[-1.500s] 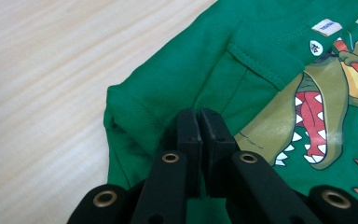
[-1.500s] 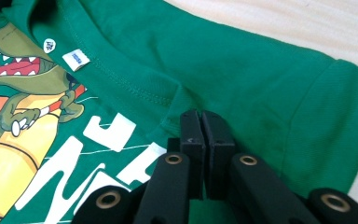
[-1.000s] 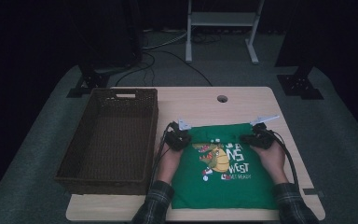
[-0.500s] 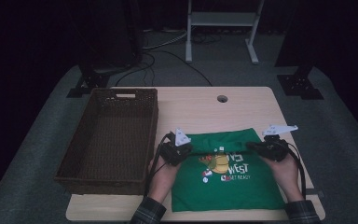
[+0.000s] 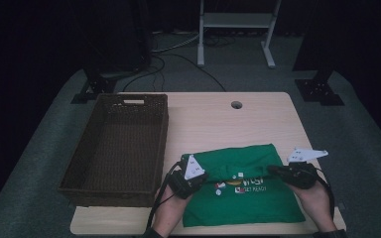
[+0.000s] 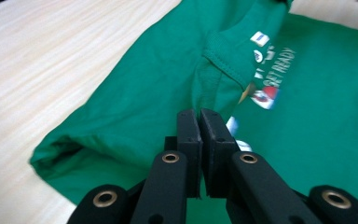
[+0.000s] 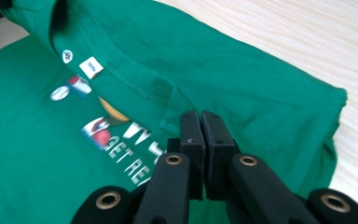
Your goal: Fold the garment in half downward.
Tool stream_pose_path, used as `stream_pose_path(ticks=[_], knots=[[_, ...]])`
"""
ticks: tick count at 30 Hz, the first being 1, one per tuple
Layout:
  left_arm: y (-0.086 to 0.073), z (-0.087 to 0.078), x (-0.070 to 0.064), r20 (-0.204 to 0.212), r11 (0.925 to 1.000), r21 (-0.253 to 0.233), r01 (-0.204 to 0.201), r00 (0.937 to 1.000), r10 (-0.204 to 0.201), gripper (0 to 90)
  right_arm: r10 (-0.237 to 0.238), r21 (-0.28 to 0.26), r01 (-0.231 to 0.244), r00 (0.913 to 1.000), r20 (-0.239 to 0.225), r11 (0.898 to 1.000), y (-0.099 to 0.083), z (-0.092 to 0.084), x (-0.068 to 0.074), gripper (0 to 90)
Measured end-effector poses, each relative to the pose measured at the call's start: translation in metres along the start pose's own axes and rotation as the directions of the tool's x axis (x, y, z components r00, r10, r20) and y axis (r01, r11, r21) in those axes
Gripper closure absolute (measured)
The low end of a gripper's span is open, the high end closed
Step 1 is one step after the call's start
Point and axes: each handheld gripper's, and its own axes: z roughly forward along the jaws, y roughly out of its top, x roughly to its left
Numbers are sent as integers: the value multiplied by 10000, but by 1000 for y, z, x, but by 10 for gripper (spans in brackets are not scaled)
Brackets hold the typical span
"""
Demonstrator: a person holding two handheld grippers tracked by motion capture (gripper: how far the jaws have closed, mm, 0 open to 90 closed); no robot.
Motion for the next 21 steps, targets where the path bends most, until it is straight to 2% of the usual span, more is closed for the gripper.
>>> stream_pose_path(ticks=[4, 13, 16, 19, 21], knots=[[-10, -3, -8, 339, 10000, 37, 20, 9994, -21, 875, -10, -51, 9, 9997, -255, 10000, -8, -8, 5, 887], [-26, -7, -16, 890, 9997, 179, 169, 9959, -184, 874, -121, 186, 133, 9979, -636, 9997, -23, -14, 18, 887], [-32, -6, -16, 1302, 9985, 242, 483, 9902, -510, 874, -115, 315, 140, 9971, -757, 9994, -27, -14, 21, 887], [-36, -5, -16, 1417, 9981, 314, 524, 9883, -564, 873, -147, 433, 181, 9967, -795, 9989, -30, -14, 23, 887], [-42, -1, -17, 1656, 9965, 499, 676, 9833, -750, 872, -174, 653, 227, 9966, -811, 9976, -34, -14, 26, 887]])
